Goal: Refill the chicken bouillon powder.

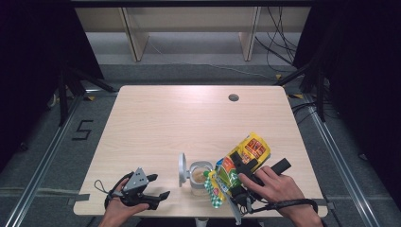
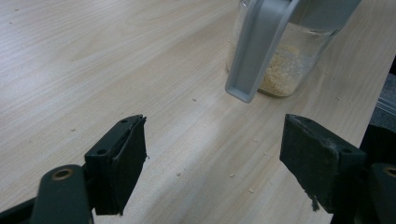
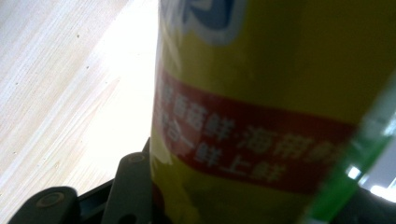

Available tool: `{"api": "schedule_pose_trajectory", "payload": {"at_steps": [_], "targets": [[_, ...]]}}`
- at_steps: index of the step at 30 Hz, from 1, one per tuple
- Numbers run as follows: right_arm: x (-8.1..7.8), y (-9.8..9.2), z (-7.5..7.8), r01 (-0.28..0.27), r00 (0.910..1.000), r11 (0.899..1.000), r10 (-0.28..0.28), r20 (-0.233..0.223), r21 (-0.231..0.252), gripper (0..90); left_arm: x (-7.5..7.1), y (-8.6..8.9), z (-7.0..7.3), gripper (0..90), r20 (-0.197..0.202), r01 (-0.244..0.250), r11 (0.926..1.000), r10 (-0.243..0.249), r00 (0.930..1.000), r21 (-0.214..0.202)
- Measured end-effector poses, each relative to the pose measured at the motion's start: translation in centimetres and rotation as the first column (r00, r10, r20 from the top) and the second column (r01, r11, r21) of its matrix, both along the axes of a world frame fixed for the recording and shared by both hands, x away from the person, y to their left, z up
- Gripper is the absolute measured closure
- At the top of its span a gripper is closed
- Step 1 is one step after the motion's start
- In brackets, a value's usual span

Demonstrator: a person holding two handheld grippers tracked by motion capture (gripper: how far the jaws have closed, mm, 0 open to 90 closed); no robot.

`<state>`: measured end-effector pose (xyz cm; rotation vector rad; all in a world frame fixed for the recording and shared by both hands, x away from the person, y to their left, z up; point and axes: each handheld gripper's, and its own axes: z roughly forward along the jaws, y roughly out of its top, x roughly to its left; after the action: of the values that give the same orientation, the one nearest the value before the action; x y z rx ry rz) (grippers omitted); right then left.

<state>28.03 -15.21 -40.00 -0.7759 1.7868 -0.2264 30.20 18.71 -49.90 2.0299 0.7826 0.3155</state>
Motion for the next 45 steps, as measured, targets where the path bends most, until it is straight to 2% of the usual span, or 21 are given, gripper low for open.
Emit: {"api": "schedule_pose_trajectory", "payload": {"at_steps": [1, 3, 4, 5, 7, 8, 9, 11, 15, 18, 23, 25, 28, 29, 31, 32, 36, 37, 42, 43, 45], "targets": [[-0.05, 0.03, -0.02, 0.002, 1.0000, 1.000, -0.002, -0.002, 0.005, 56.4, -0.03, -0.05, -0.04, 21.9, 0.000, -0.004, 0.9999, 0.004, 1.0000, -0.012], [-0.08, 0.08, -0.03, -0.001, 1.0000, 1.000, 0.001, -0.003, 0.004, 56.4, 0.00, 0.07, -0.03, 22.0, -0.008, 0.000, 0.9999, 0.000, 1.0000, 0.014], [-0.10, 0.11, -0.04, 0.000, 1.0000, 1.000, 0.000, -0.002, 0.002, 56.4, -0.11, -0.11, -0.07, 21.9, -0.014, -0.006, 0.9999, 0.006, 0.9999, -0.013], [-0.17, -0.05, -0.19, 0.018, 0.9998, 0.999, -0.017, -0.008, 0.028, 56.4, 0.04, 0.08, 0.01, 22.0, 0.000, 0.006, 0.9999, -0.006, 1.0000, 0.013], [-0.10, 0.22, 0.06, -0.013, 0.9999, 1.000, 0.013, 0.002, -0.009, 56.4, -0.04, -0.15, -0.09, 22.0, -0.008, -0.010, 0.9997, 0.010, 0.9999, -0.024], [-0.21, 0.11, -0.09, 0.008, 1.0000, 1.000, -0.008, -0.003, 0.015, 56.4, 0.01, 0.05, -0.03, 22.0, -0.008, -0.003, 0.9999, 0.003, 1.0000, 0.011], [-0.28, 0.08, -0.18, 0.020, 0.9998, 0.999, -0.020, -0.007, 0.029, 56.4, -0.05, 0.06, -0.01, 21.9, -0.012, -0.001, 0.9999, 0.001, 0.9999, 0.014], [-0.26, 0.26, -0.05, -0.006, 1.0000, 1.000, 0.006, 0.000, 0.002, 56.4, -0.03, -0.02, -0.04, 22.0, -0.003, -0.007, 1.0000, 0.007, 1.0000, -0.007], [-0.43, 0.30, -0.27, 0.001, 1.0000, 1.000, -0.001, -0.009, 0.027, 56.5, -0.09, 0.05, 0.00, 22.0, -0.011, -0.003, 1.0000, 0.003, 0.9999, 0.005], [-0.24, 0.31, -0.13, -0.014, 0.9999, 1.000, 0.014, -0.004, 0.003, 56.6, -0.05, 0.01, -0.03, 21.9, -0.008, -0.003, 1.0000, 0.003, 1.0000, -0.008], [-0.22, 0.07, -0.21, 0.009, 1.0000, 1.000, -0.009, -0.004, 0.021, 56.8, -0.02, -0.04, -0.07, 22.0, -0.009, -0.006, 0.9999, 0.005, 0.9999, -0.013], [-0.11, 0.04, -0.08, -0.003, 1.0000, 1.000, 0.003, -0.003, 0.005, 56.9, -0.03, 0.10, -0.02, 22.0, -0.010, 0.000, 0.9998, 0.000, 1.0000, 0.021], [-0.19, -0.09, -0.09, 0.013, 0.9999, 1.000, -0.013, -0.001, 0.026, 56.9, -0.02, -0.10, -0.06, 22.0, -0.008, -0.007, 0.9998, 0.007, 0.9999, -0.018], [-0.22, -0.13, -0.11, 0.020, 0.9998, 0.999, -0.020, -0.004, 0.034, 56.9, 0.02, 0.04, -0.06, 22.0, -0.006, -0.003, 1.0000, 0.003, 1.0000, 0.007], [-0.08, -0.10, 0.06, 0.002, 1.0000, 1.000, -0.002, 0.003, 0.007, 56.9, -0.03, 0.12, 0.00, 22.0, -0.010, 0.001, 0.9998, -0.001, 0.9999, 0.021], [-0.01, -0.10, 0.13, -0.006, 1.0000, 1.000, 0.006, 0.006, -0.003, 56.9, -0.04, -0.02, -0.04, 22.0, -0.010, -0.003, 1.0000, 0.003, 0.9999, -0.007], [-0.03, -0.08, 0.13, 0.000, 1.0000, 1.000, 0.000, 0.003, -0.006, 56.9, -0.10, -0.05, -0.10, 22.0, -0.018, 0.001, 1.0000, -0.001, 0.9998, -0.001], [-0.30, -0.17, -0.11, 0.034, 0.9994, 0.999, -0.034, -0.008, 0.034, 57.0, -0.01, -0.05, -0.12, 22.0, -0.006, 0.001, 1.0000, -0.001, 1.0000, -0.004], [-0.20, -0.08, 0.18, 0.006, 1.0000, 1.000, -0.006, 0.002, 0.011, 57.0, -0.08, 0.03, -0.05, 22.0, -0.014, -0.007, 1.0000, 0.007, 0.9999, 0.007], [-0.18, -0.11, 0.22, 0.005, 1.0000, 1.000, -0.005, 0.000, 0.010, 57.0, -0.03, -0.03, -0.10, 22.0, -0.012, -0.004, 0.9999, 0.004, 0.9999, -0.013], [-0.21, -0.19, 0.12, 0.023, 0.9997, 0.999, -0.023, 0.001, 0.027, 57.0, 0.03, 0.02, -0.13, 22.0, -0.006, -0.006, 1.0000, 0.006, 1.0000, 0.007]]}}
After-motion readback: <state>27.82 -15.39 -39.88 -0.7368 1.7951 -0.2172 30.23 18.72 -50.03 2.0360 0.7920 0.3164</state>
